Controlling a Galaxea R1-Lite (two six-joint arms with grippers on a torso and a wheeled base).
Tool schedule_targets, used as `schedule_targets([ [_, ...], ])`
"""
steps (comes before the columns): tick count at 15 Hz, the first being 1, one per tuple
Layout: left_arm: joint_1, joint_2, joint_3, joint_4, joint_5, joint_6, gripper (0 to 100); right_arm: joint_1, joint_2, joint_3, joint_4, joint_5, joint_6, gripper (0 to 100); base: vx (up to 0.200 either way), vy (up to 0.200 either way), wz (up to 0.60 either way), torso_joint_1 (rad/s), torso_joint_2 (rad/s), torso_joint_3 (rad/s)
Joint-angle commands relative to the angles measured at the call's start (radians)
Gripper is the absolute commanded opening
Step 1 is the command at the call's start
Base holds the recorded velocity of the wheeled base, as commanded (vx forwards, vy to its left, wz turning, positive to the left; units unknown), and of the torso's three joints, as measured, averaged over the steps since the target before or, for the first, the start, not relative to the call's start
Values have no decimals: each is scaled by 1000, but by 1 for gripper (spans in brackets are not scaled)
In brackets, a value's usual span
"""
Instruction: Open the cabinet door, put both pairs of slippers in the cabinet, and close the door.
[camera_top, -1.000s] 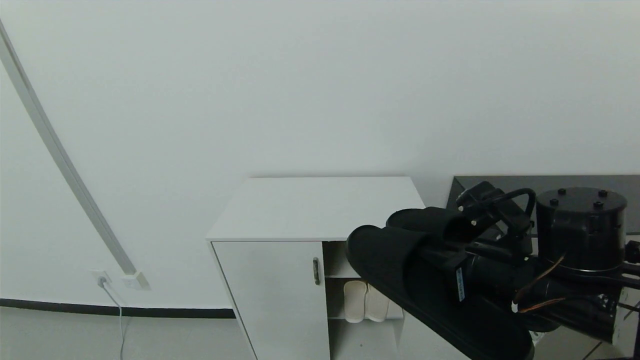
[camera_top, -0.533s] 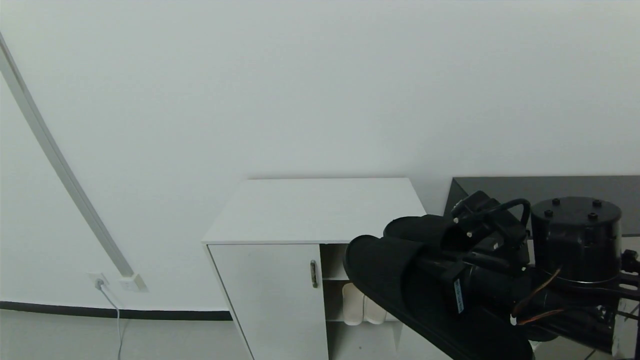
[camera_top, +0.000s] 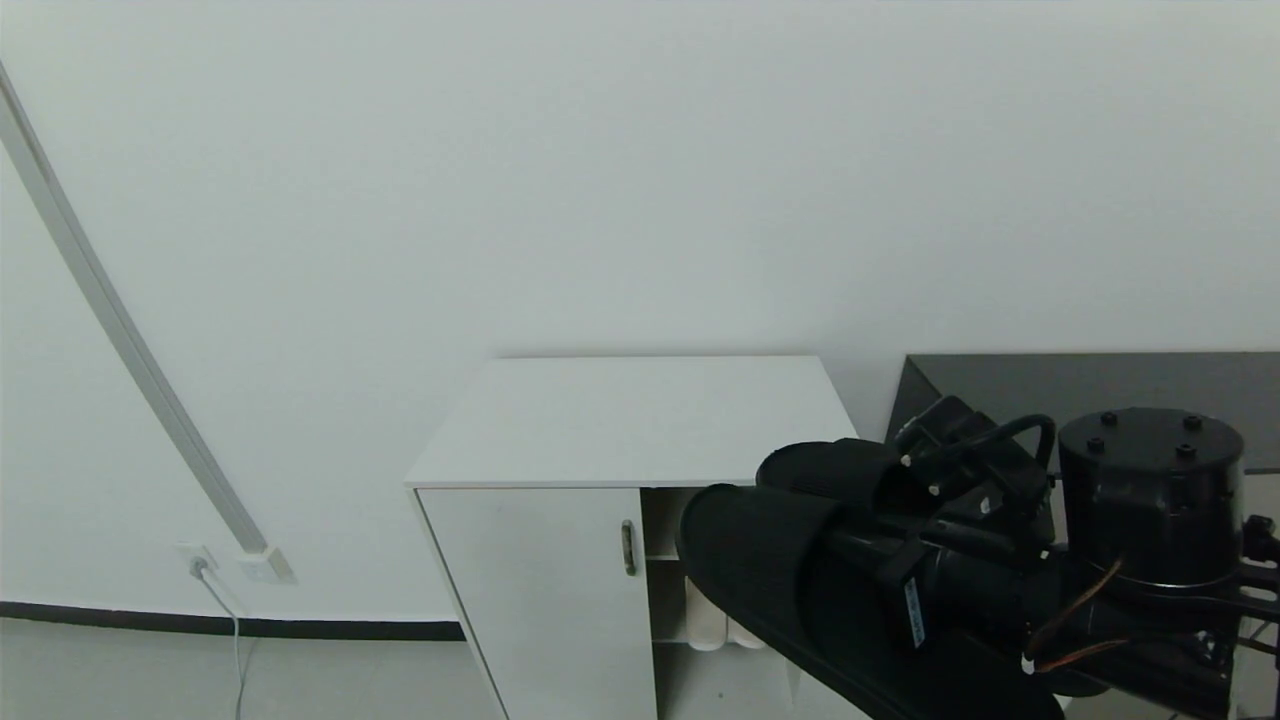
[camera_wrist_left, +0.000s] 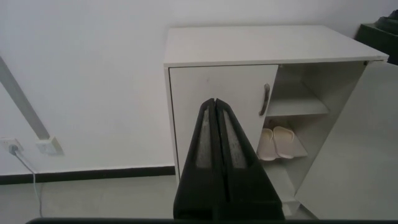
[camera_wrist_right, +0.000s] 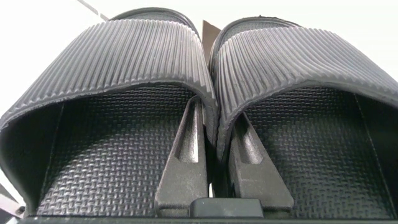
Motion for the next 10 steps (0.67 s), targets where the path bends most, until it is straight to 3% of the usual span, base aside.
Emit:
schedule_targets([
  [1,0,2,0,0,0,0,0,6,4,1,-2,-1,0,0,0,0,0,0,0,0],
  [5,0,2,0,0,0,0,0,21,16,3,-10,-1,0,0,0,0,0,-26,52,30],
  [10,0,0,0,0,0,0,0,22,21,9,-25,-2,0,0,0,0,0,-153,350,197],
])
